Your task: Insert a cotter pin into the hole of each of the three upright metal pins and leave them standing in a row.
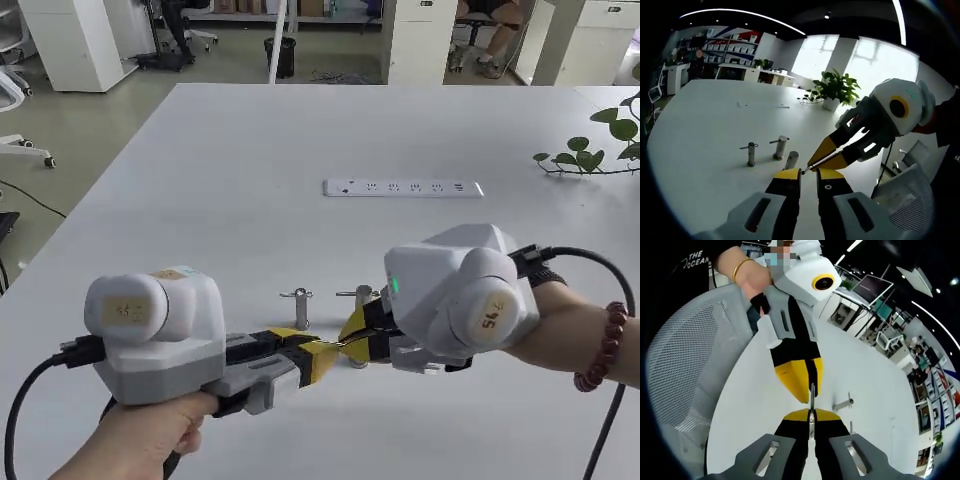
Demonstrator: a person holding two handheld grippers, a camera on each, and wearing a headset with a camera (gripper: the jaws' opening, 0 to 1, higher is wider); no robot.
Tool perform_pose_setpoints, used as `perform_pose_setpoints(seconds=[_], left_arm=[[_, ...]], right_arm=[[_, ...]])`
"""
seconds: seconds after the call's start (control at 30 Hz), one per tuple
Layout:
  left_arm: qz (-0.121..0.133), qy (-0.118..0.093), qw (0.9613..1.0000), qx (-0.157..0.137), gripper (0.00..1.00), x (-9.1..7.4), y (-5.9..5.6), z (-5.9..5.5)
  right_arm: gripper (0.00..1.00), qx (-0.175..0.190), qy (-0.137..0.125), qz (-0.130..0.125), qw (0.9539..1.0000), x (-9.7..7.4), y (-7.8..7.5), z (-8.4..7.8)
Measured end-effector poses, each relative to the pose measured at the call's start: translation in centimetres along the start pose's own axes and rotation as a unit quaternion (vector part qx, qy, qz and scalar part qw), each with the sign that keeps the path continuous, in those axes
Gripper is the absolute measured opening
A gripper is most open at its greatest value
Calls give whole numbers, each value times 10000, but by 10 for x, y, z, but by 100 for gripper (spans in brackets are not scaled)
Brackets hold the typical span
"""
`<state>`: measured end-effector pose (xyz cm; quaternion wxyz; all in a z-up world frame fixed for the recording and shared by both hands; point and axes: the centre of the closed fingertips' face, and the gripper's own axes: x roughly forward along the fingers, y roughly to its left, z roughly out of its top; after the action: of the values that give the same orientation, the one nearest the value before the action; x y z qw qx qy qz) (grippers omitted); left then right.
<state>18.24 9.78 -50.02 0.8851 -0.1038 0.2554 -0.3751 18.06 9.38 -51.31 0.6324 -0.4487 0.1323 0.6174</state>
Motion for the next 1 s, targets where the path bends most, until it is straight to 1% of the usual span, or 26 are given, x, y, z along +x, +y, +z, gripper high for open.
perform_pose_setpoints(seconds=[0.17,0.3,0.43,0.53,0.63,0.73,0.83,0.93,1.0], left_arm=[[-16,-25,9998,-177,6,0,-1,-1],[-34,-74,9993,-355,2,0,0,0],[-38,-80,9990,-427,2,1,-1,0],[-41,-91,9990,-438,2,1,-1,0],[-47,-78,9993,-353,1,1,-1,-1],[-45,-110,9993,-344,1,1,-2,-1],[-48,-131,9995,-270,1,0,-2,0],[-34,-101,9997,-204,1,0,-2,-1],[-41,-112,9998,-169,1,-1,-2,0]], right_arm=[[0,-112,9,1,9999,0,2,2],[0,-144,9,-18,9999,0,3,3],[0,-171,3,-58,9998,-1,3,5],[0,-183,11,-83,9998,-2,3,5],[0,-175,8,-85,9998,-2,4,5],[0,-142,-11,-122,9998,-2,3,6],[0,31,-52,-133,9999,-2,2,7],[0,326,-99,-114,9994,-1,2,7],[0,529,-157,-58,9985,-1,2,8]])
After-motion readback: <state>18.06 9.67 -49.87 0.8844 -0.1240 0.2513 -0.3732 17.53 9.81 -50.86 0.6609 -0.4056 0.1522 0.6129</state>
